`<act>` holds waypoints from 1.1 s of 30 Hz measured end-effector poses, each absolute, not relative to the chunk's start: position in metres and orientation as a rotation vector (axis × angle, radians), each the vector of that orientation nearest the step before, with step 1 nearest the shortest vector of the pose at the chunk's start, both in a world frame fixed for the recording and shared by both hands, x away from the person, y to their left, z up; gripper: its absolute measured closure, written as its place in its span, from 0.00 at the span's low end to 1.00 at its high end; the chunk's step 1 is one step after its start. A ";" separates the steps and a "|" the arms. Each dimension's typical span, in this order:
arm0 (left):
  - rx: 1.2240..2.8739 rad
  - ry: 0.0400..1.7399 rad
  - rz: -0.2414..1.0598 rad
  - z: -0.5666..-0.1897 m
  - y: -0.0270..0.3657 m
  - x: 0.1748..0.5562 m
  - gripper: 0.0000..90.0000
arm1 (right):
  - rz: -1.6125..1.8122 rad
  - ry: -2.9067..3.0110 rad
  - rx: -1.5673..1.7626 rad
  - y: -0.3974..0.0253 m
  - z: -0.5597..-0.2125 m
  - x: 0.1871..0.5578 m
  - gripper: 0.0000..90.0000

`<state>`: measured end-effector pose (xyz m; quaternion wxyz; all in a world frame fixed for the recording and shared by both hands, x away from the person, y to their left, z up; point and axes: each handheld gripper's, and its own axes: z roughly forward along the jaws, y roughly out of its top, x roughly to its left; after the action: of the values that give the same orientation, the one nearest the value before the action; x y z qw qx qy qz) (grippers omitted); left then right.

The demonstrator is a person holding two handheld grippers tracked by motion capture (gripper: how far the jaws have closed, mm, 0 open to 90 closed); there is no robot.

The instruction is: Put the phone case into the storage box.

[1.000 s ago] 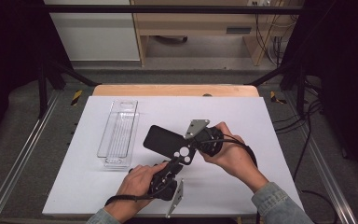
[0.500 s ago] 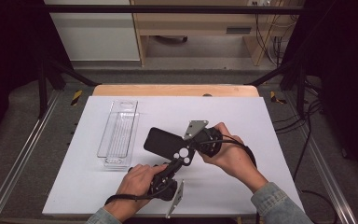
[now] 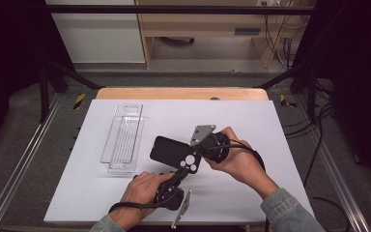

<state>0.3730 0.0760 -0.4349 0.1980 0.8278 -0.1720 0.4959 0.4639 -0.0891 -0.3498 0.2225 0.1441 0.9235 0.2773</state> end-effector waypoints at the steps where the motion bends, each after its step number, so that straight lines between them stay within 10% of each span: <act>1: 2.315 -0.483 1.387 -0.435 0.076 0.373 0.95 | 0.768 2.556 0.399 -0.089 -0.350 0.464 0.98; 33: 2.296 -0.467 1.379 -0.434 0.079 0.372 0.95 | 1.030 2.317 0.794 -0.117 -0.328 0.479 0.46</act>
<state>0.3720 0.0795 -0.4335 0.2101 0.8257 -0.1679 0.4959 0.4792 -0.1169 -0.3277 0.2399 0.2900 0.8466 0.3763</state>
